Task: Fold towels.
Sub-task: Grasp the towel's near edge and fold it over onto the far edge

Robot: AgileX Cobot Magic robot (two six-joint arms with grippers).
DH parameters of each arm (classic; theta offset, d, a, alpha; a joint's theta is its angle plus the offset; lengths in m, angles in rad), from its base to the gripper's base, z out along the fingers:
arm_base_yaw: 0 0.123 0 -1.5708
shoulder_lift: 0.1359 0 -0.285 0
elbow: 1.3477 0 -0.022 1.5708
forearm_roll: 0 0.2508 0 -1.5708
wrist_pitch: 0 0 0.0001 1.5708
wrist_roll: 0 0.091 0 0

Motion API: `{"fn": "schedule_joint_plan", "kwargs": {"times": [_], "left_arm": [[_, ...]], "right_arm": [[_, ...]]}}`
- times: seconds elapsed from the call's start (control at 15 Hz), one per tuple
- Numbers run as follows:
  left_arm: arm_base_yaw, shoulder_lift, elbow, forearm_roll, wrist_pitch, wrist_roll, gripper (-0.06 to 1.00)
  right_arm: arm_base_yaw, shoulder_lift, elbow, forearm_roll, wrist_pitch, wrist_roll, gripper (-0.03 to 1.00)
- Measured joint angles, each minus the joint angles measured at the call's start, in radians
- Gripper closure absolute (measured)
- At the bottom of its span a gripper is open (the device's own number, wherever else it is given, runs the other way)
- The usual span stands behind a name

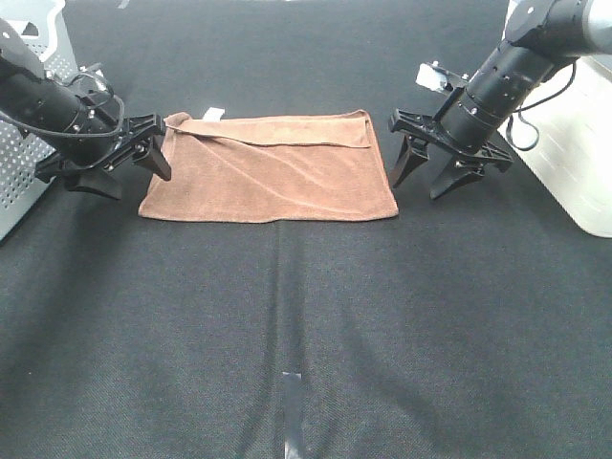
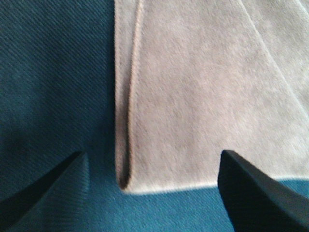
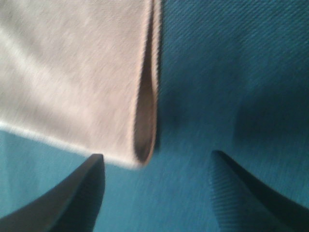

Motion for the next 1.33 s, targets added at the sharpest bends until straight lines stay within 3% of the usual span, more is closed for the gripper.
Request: {"fn": "schedule_joint_plan", "kwargs": {"times": [0.2, 0.6, 0.73, 0.87, 1.07, 1.13, 1.33], "left_arm": [[0.000, 0.034, 0.000, 0.011, -0.038, -0.015, 0.24], [-0.002, 0.067, -0.003, -0.008, -0.078, -0.022, 0.24], [-0.009, 0.078, -0.016, -0.016, -0.075, -0.013, 0.25], [-0.020, 0.084, -0.018, -0.016, -0.077, 0.006, 0.37], [-0.031, 0.093, -0.018, -0.019, -0.052, 0.016, 0.79], [-0.031, 0.094, -0.018, -0.019, -0.026, 0.019, 0.93], [-0.033, 0.081, -0.016, 0.019, 0.051, 0.029, 0.94]], "right_arm": [[0.000, 0.007, 0.000, 0.083, -0.033, -0.077, 0.37], [0.000, 0.077, 0.000, 0.185, -0.064, -0.115, 0.37], [0.012, 0.085, 0.000, 0.199, -0.071, -0.119, 0.42], [0.040, 0.093, 0.000, 0.193, -0.087, -0.127, 0.56], [0.044, 0.098, 0.000, 0.180, -0.104, -0.092, 0.90], [0.028, 0.098, 0.000, 0.180, -0.083, -0.080, 0.97], [0.000, 0.094, 0.000, 0.169, -0.007, -0.080, 0.97]]}}
